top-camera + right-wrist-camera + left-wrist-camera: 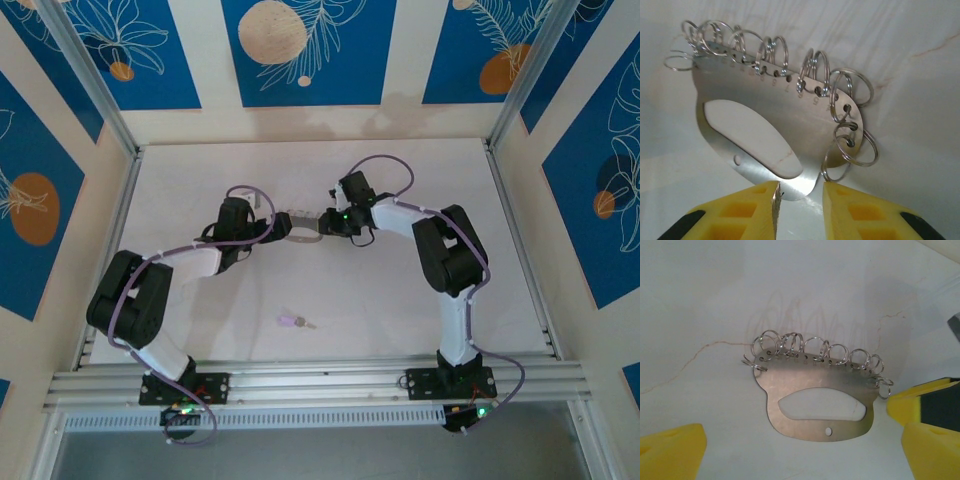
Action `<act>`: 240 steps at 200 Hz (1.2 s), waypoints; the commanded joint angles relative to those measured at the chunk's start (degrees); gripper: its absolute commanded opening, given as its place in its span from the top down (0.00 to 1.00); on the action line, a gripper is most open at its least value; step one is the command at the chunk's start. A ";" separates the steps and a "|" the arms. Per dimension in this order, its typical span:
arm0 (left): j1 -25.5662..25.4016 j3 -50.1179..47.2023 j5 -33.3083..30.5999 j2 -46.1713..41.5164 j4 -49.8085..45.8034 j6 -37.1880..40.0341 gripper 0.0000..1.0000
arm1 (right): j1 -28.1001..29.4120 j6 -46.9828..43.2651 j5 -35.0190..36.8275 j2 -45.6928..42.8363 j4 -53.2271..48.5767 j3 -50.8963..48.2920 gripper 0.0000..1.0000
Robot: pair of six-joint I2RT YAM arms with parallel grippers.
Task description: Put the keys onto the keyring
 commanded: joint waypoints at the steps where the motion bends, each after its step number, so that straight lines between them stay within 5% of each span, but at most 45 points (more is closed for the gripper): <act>1: -0.53 0.65 1.53 0.44 2.08 -1.01 0.00 | 0.40 -1.95 4.40 0.85 -3.16 1.90 0.71; 240: -0.51 0.29 2.79 2.30 5.26 -1.44 0.00 | 0.52 -4.66 7.14 4.04 -4.06 6.89 0.77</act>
